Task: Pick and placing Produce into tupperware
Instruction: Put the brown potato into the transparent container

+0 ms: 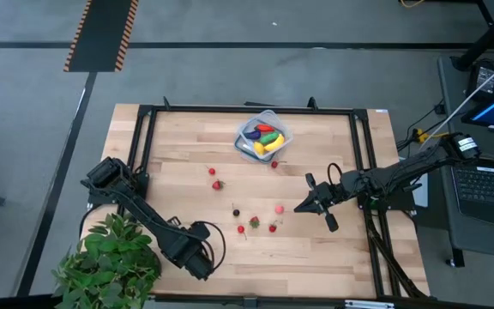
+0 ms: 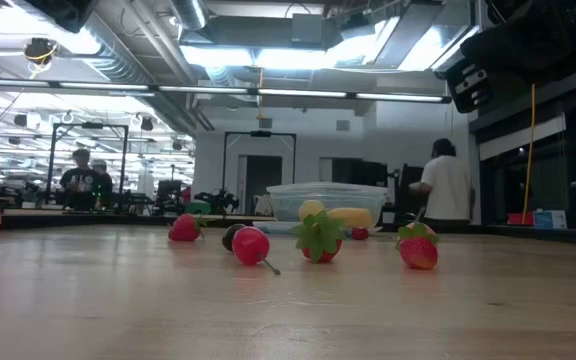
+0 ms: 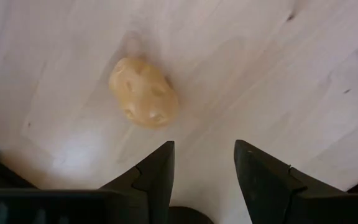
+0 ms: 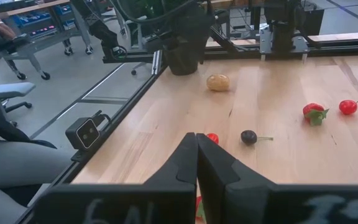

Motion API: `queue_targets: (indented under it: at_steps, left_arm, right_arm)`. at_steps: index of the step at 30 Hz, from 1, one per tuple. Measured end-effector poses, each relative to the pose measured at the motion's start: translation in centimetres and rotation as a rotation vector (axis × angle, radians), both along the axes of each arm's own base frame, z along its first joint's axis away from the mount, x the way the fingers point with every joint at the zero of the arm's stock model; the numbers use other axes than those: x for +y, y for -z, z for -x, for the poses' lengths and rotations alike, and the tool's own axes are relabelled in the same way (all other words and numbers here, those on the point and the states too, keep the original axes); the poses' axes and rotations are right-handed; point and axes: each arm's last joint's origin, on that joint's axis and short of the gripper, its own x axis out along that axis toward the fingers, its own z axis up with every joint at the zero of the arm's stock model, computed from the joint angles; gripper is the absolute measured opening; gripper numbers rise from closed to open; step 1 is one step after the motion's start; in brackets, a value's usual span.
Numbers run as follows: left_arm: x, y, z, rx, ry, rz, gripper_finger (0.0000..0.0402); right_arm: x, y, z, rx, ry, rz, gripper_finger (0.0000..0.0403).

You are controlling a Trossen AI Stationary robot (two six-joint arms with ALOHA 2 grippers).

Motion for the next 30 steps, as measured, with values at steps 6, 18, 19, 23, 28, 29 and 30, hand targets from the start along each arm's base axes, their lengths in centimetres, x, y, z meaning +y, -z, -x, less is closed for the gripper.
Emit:
queue_targets:
  at_steps: [6,18,19,23,28,29,30]
  left_arm:
    - [0.0,0.0,0.0,-0.003,0.003,-0.005,0.0159]
    - [0.9,0.0,-0.5,-0.02,0.0,-0.053,0.0194]
    - [1.0,0.0,-0.5,-0.014,-0.01,-0.059,0.0202]
    - [1.7,-0.1,-0.3,0.027,-0.094,-0.101,0.023]
    - [2.0,-0.2,0.1,0.058,-0.208,-0.139,0.0246]
    - [2.0,-0.1,0.1,0.057,-0.22,-0.131,0.0247]
    - [1.9,-0.1,0.1,0.057,-0.224,-0.121,0.0247]
  right_arm:
    - [0.0,0.0,0.0,0.0,0.0,-0.001,0.0004]
    - [0.0,0.0,0.0,0.0,-0.001,-0.002,0.0004]
    - [0.0,0.0,0.0,0.001,-0.001,-0.002,0.0004]
    - [0.0,0.0,0.0,0.003,-0.001,-0.003,0.0004]
    - [0.0,0.1,0.0,0.015,-0.001,-0.001,0.0004]
    - [0.0,0.1,0.0,0.015,-0.001,-0.001,0.0004]
    - [0.0,0.1,0.0,0.015,-0.001,-0.001,0.0004]
